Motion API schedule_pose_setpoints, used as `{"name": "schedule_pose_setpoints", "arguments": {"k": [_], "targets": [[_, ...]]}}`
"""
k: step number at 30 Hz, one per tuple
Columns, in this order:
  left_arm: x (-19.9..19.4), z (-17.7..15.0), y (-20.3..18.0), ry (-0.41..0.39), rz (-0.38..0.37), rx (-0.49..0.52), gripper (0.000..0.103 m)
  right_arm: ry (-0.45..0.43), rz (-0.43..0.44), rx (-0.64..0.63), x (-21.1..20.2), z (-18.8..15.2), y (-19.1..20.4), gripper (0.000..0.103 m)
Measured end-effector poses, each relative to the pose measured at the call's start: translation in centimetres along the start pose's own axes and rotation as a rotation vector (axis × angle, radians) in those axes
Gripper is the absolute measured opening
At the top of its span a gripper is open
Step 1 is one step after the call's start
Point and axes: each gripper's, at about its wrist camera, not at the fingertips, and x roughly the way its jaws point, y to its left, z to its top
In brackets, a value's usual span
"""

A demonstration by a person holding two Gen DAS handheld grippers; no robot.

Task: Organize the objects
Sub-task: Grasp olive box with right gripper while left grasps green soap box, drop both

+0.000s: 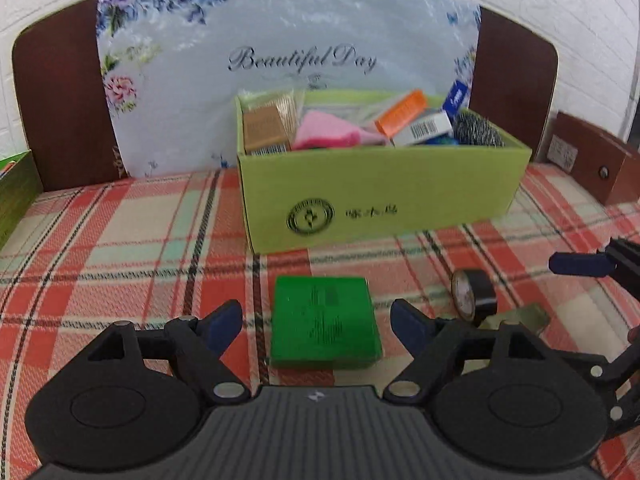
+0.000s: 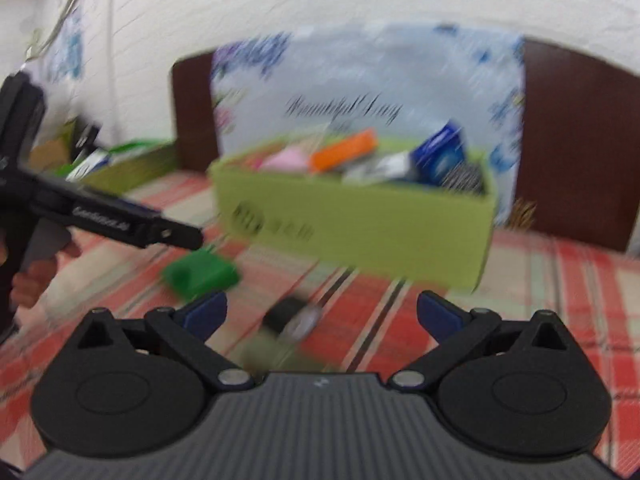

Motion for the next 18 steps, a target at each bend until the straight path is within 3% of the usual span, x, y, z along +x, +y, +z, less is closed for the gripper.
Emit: {"name": "schedule_pose_setpoints", "arguments": {"k": [3,5,6,8,10,14,16,18], "targets": [[1.2,-0.3,-0.5,0.029,0.003,-0.006,0.084,0.037,0.009,-0.085,0.8,-1.2,1.8,0.102],[1.9,-0.2,-0.7,0.017,0.031,-0.004,0.084,0.061,0.004,-0.098,1.6,-1.6,2.4,0.086],[2.2,-0.2,-0.7,0.018,0.051,-0.013,0.084,0.100,0.011,-0.074,1.8,-1.6,2.4,0.071],[2.7,-0.1,-0.2,0.032,0.038,-0.035,0.083,0.178,0.024,-0.009,1.7,-1.6,2.6,0.058],[2.6,-0.3,0.3,0.024,0.030,-0.058,0.069,0.186,0.064,-0.037,0.5,-1.8,3.5,0.043],[2.0,-0.5,0.4,0.031,0.030,-0.060,0.066,0.160,0.063,-0.109,-0.7,-2.0,5.5,0.044],[1.9,-0.6,0.1,0.033,0.043,-0.043,0.067,0.147,0.041,-0.105,0.0,-1.8,5.9,0.051],[1.9,-0.8,-0.1,0.028,0.051,-0.024,0.067,0.155,0.017,-0.077,1.0,-1.6,5.9,0.051]]}}
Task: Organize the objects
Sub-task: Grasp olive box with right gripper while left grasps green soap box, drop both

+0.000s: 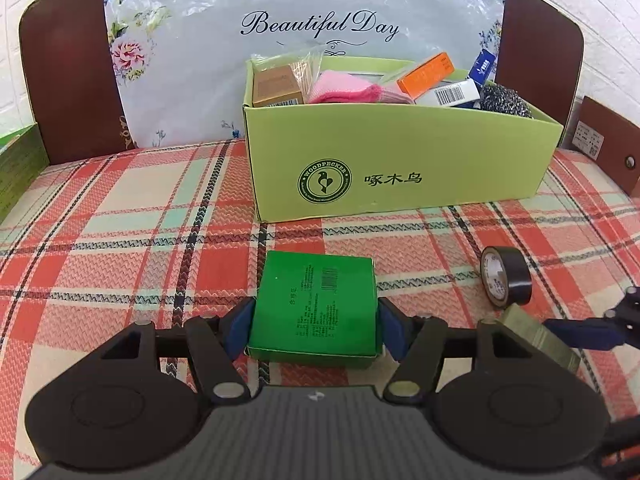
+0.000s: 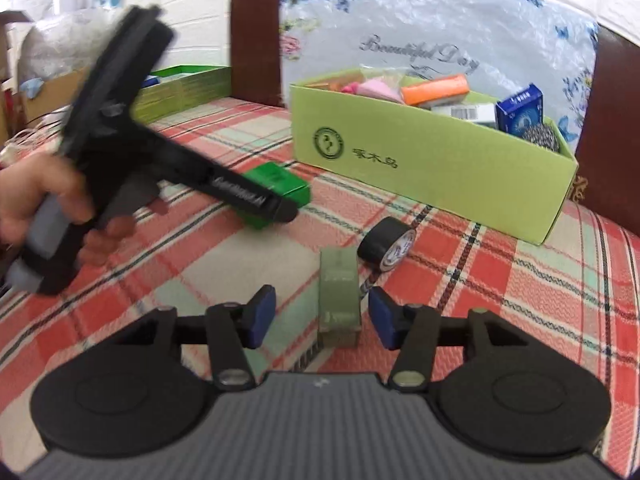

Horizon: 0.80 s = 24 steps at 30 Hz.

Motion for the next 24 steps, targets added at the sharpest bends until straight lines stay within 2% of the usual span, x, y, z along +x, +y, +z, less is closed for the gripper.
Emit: {"name": "schedule_pose_setpoints", "arguments": {"k": [1,2,3,4,6,8,10,13,17,18,19,20,21,22,23,24], "targets": [[-0.1,-0.1,-0.1,-0.003,-0.003,0.014,0.066,0.013,-0.007,0.014,0.5,0.0,0.0,0.043],[-0.3,-0.2,0.0,-0.001,-0.009,0.022,0.065,0.039,-0.019,0.030,1.0,0.0,-0.1,0.039],[-0.6,-0.2,0.0,0.006,-0.019,0.024,0.065,0.034,-0.029,0.037,1.0,-0.1,-0.1,0.027],[-1.1,-0.3,0.2,0.015,-0.034,0.017,0.065,0.036,-0.034,0.031,0.8,0.0,0.0,0.022],[-2.7,-0.1,0.5,0.015,-0.088,-0.015,0.064,0.050,-0.012,0.037,-0.1,0.1,-0.1,0.022],[-5.0,0.7,0.5,-0.037,-0.127,-0.018,0.064,0.022,0.019,0.041,-1.6,0.4,-0.4,0.022],[-7.0,2.6,0.3,-0.109,-0.126,-0.006,0.064,-0.036,0.004,0.043,-3.1,1.5,-0.9,0.022],[-8.7,6.4,-0.1,-0.191,-0.141,-0.012,0.064,-0.124,-0.065,0.047,-4.1,4.5,-2.2,0.022],[-8.3,11.8,-1.3,-0.300,-0.081,-0.022,0.065,-0.221,-0.175,0.069,-3.1,9.9,-3.9,0.022],[-7.9,13.0,-1.6,-0.349,-0.069,-0.033,0.065,-0.245,-0.215,0.068,-2.4,11.4,-4.8,0.022],[-7.2,13.8,-1.9,-0.395,-0.038,-0.044,0.071,-0.278,-0.263,0.077,-1.5,12.9,-5.9,0.025],[-6.4,14.4,-1.8,-0.391,0.002,-0.056,0.085,-0.312,-0.298,0.085,-0.7,13.9,-7.0,0.037],[-5.6,14.7,-1.7,-0.361,0.038,-0.069,0.086,-0.320,-0.338,0.079,0.3,14.7,-7.8,0.089],[-5.0,14.4,-1.3,-0.343,0.046,-0.076,0.086,-0.293,-0.399,0.095,1.3,15.1,-8.4,0.100],[-4.9,13.7,-0.5,-0.341,0.022,-0.073,0.086,-0.290,-0.429,0.130,1.6,14.8,-8.7,0.097],[-4.6,12.8,0.0,-0.344,0.008,-0.067,0.086,-0.294,-0.389,0.151,1.3,13.8,-8.9,0.097]]}}
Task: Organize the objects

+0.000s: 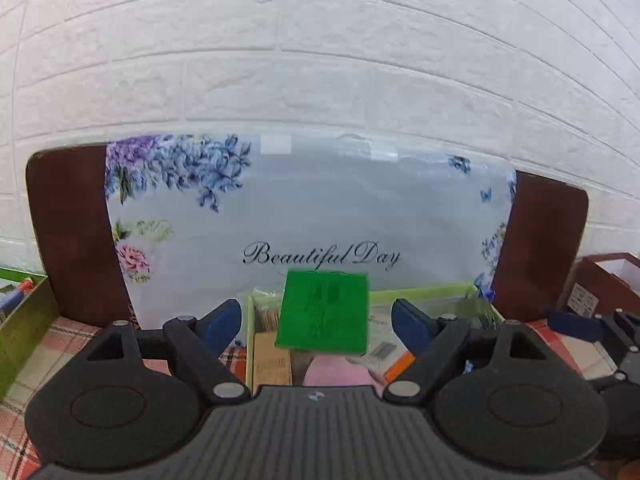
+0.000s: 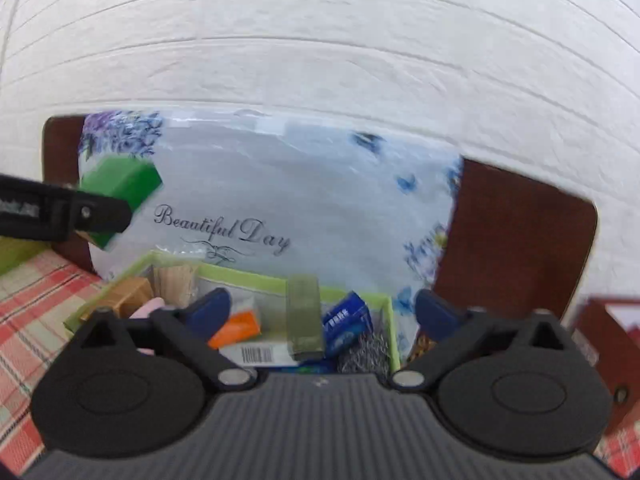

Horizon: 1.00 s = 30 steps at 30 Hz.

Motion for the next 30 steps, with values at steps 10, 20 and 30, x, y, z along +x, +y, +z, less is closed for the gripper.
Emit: {"name": "schedule_pose_setpoints", "arguments": {"k": [10,20,30], "targets": [[0.5,-4.9,3.2,0.103,0.059,-0.054,0.086,0.239,0.245,-0.060,-2.6,-10.9,4.0,0.062],[-2.9,-5.8,3.9,0.088,0.056,-0.056,0.086,0.109,0.246,-0.039,-4.3,-6.2,2.7,0.018],[-5.8,-6.0,3.2,0.105,0.147,-0.026,0.096,-0.139,0.134,0.149,-2.5,0.8,0.5,0.103]]}}
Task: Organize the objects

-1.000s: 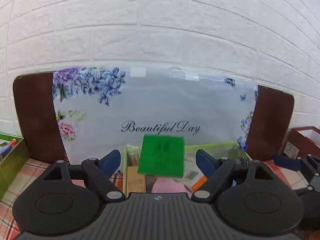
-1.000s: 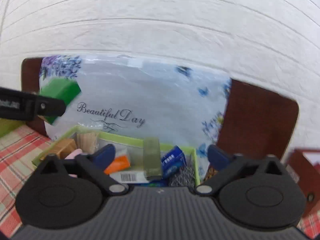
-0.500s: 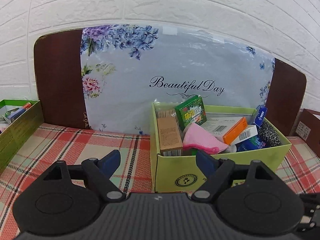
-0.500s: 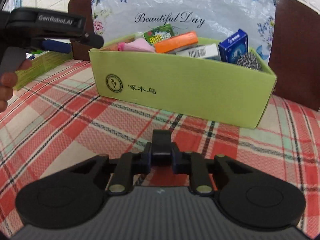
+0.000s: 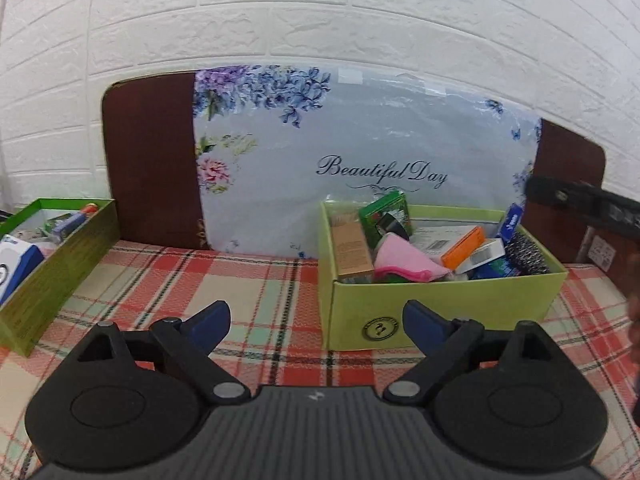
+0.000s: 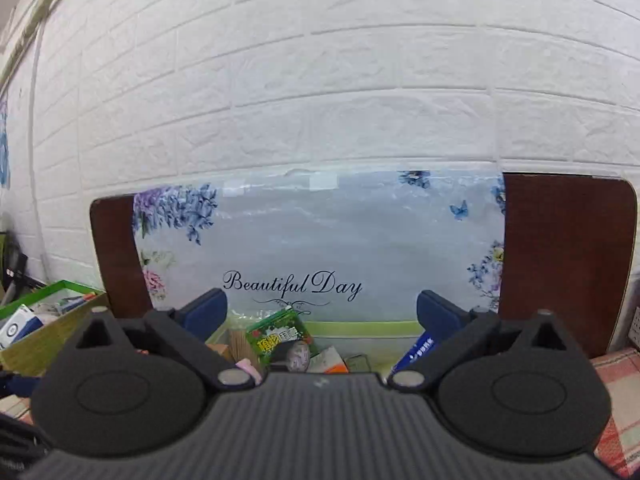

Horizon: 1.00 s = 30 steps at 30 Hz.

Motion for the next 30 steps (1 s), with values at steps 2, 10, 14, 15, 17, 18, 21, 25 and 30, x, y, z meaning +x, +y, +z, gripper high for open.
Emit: {"name": "schedule_pose_setpoints", "arguments": {"k": [2,10,14,15,17,18,21,25,30], "targets": [[-0.6,-0.9,-0.9,0.003,0.036,0.023,0.096,0.024,-0.027,-0.014,-2.9,-1.6,-1.1,0.103],[-3.6,-4.6,-6.1,0.103,0.034,0.073,0.096,0.253,-0.145,-0.022,-11.0,-8.3,-2.1,0.103],[-5.4,-5.7,-7.5,0.108,0.041,0.096,0.096,0.275,-0.157,-0.028,-13.1,-9.3,-1.7,0.103],[-5.8,-5.9,-7.6,0.106,0.042,0.094,0.096,0.275,-0.162,-0.024,-13.5,-9.3,-1.6,0.103],[-6.6,-6.1,-7.7,0.105,0.042,0.082,0.096,0.278,-0.169,-0.024,-14.1,-9.4,-1.4,0.103],[-6.9,-6.2,-7.6,0.105,0.041,0.078,0.096,0.281,-0.174,-0.023,-14.4,-9.4,-1.4,0.103],[-7.7,-6.4,-7.6,0.107,0.039,0.079,0.096,0.287,-0.187,-0.021,-15.0,-9.5,-1.1,0.103],[-8.3,-6.6,-7.4,0.113,0.030,0.065,0.096,0.287,-0.186,-0.028,-15.7,-9.6,-0.5,0.103],[-9.0,-7.0,-7.4,0.095,0.028,0.062,0.096,0.293,-0.188,-0.039,-16.0,-9.8,0.2,0.103]]}}
